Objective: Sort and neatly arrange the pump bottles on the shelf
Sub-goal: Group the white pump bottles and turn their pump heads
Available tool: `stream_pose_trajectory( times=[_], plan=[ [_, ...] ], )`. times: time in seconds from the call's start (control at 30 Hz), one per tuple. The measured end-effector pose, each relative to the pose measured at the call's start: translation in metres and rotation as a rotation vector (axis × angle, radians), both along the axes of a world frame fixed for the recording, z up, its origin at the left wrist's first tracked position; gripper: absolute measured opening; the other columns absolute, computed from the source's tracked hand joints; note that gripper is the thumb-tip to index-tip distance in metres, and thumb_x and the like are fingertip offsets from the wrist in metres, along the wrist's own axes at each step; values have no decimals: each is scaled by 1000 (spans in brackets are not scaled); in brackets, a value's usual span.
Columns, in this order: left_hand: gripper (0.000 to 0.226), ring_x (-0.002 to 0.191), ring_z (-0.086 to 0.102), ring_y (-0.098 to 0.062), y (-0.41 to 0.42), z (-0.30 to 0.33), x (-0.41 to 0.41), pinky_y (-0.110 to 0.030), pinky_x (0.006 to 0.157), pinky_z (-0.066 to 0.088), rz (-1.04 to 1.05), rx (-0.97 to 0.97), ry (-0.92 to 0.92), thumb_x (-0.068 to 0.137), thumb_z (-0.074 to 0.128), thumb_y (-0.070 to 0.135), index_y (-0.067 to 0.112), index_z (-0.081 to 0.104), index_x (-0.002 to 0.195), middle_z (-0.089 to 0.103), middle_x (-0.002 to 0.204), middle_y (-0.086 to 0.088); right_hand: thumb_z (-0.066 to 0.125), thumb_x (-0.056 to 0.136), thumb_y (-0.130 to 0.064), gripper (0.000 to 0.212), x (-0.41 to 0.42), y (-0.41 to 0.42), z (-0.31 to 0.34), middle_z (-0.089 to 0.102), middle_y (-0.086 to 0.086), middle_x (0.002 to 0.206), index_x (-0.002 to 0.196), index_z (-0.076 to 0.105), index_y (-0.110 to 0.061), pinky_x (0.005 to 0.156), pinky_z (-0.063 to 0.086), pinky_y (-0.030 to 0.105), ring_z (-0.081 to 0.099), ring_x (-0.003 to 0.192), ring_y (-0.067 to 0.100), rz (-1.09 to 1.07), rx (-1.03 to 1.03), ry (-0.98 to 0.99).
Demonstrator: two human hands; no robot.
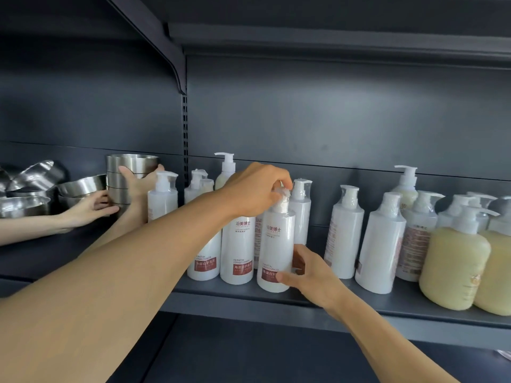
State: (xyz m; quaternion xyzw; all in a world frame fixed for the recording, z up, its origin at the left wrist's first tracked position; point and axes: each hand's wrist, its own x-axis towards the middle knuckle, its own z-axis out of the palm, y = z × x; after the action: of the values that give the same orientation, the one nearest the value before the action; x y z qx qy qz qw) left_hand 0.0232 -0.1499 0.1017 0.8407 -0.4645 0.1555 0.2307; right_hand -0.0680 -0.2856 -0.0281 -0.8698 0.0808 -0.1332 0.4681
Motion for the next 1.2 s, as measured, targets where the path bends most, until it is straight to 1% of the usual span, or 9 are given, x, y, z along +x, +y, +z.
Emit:
stream_pose_trajectory(
  times=[0.1,0.23,0.4,0.53,0.63,0.77,0.93,1.03,1.2],
  plan=[
    [20,101,58,-20,-2,-2,2,-32,76,46,89,-10,-61,88,55,18,24,62,105,63,109,3,75,77,-27,49,2,7,-7,55,-8,113,118,50,-25,74,46,10,59,100,7,-59,-100,-31],
    [20,97,57,-23,-3,-4,4,-29,69,40,111,-19,-91,86,54,18,23,62,104,64,107,1,73,80,-24,47,1,13,-8,55,-8,108,116,42,-22,67,43,10,56,93,6,-129,-121,-14],
    [16,98,59,-25,-6,-2,3,-34,76,47,114,-37,-40,85,59,22,21,63,101,65,106,-2,66,86,-21,36,-1,9,-7,57,-9,111,118,48,-18,76,39,9,53,99,5,-138,-166,-1],
    [15,96,59,-29,-6,0,-1,-38,79,51,132,-47,-20,85,62,24,16,65,97,67,99,-6,61,90,-17,36,-2,10,-8,58,-3,124,124,49,-17,90,39,16,54,109,8,-150,-173,-4],
    [18,101,58,-31,-7,1,-5,-36,77,49,152,-23,-34,87,59,23,14,64,102,66,104,-7,57,92,-16,40,-7,12,-8,57,-2,130,130,46,-17,97,41,21,54,118,11,-161,-155,2],
    [36,114,51,-28,-12,-6,-17,-36,89,40,175,54,-186,87,53,9,17,56,121,56,122,-6,61,90,-23,49,-27,9,-6,52,-5,129,135,41,-20,92,36,18,49,115,9,-231,-168,-37],
    [54,118,42,-25,-35,-13,-42,-36,97,32,100,61,-434,77,53,4,21,48,128,50,125,-2,62,88,-26,50,-58,-13,1,50,-4,131,133,43,-21,89,34,17,47,120,10,-353,-194,-61],
    [49,119,43,-24,-56,-13,-60,-36,97,32,44,72,-433,79,56,8,20,49,126,50,126,-2,63,87,-27,51,-80,-30,8,49,-3,131,133,42,-20,88,34,17,46,120,11,-417,-219,-58],
    [51,120,42,-25,-94,-21,-83,-38,96,32,16,114,-299,81,55,11,21,45,131,47,129,-3,64,86,-28,54,-115,-66,14,49,-2,130,134,42,-19,88,35,20,47,121,14,-473,-232,-52]
  ],
)
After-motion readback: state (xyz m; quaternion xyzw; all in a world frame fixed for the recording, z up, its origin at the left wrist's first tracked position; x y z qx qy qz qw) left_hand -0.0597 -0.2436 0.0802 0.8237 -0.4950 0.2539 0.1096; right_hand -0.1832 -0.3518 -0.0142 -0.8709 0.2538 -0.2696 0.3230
